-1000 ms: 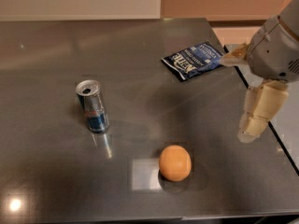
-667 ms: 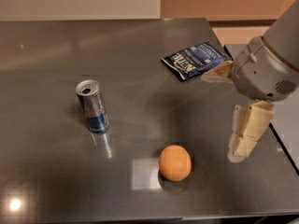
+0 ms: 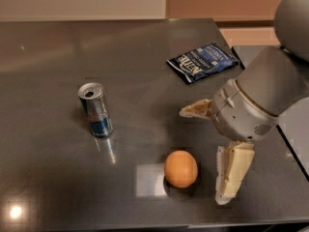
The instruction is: Move orange near blue chip bag
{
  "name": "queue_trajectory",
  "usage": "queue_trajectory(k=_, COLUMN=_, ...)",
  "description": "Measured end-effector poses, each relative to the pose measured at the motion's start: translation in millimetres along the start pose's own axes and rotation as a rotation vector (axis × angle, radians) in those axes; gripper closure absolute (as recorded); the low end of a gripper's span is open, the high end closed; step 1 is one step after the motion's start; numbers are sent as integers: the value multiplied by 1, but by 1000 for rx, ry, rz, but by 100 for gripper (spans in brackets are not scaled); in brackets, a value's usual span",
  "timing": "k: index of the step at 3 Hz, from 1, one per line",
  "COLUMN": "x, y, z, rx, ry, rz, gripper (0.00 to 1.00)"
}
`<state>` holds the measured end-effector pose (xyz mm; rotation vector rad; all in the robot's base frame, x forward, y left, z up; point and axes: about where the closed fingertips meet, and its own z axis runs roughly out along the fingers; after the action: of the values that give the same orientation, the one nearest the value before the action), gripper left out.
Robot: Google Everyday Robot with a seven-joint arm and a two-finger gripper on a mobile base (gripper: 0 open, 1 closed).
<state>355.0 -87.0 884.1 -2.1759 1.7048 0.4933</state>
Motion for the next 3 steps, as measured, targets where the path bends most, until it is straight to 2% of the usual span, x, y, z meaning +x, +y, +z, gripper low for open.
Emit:
queue_trajectory(k=2, x=-5, y=-1, z=40, rx=-51, ry=-13, rz=-40, gripper=0)
queue_trajectory(k=3, x=-7, y=0, z=49, rx=-65, ry=-17, rz=-46, gripper=18)
